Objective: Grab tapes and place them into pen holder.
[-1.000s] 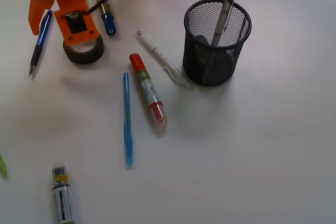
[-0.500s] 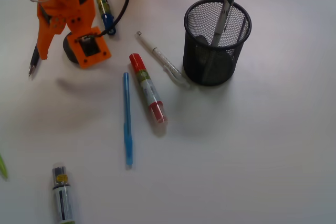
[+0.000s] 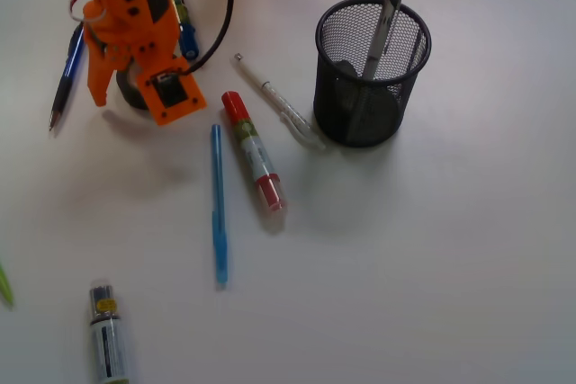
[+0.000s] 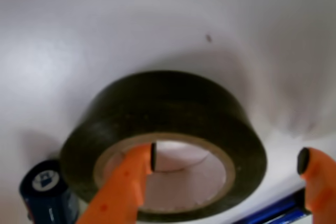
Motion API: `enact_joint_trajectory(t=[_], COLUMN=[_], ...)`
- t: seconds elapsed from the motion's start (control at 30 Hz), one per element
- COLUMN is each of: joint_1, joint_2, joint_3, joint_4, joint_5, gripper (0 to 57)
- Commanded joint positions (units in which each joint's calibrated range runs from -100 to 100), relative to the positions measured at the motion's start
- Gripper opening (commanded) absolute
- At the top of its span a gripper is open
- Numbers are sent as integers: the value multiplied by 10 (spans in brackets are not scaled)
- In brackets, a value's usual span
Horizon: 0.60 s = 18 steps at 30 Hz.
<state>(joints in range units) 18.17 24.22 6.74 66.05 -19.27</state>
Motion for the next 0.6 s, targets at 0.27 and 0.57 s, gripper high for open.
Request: enact_joint_trajectory(t=[0.27,0.57], joint_1=[-6,3], joint_2=[1,-12], joint_3=[-35,-261], joint_4=[24,174], joint_5=[26,48], gripper=[2,3])
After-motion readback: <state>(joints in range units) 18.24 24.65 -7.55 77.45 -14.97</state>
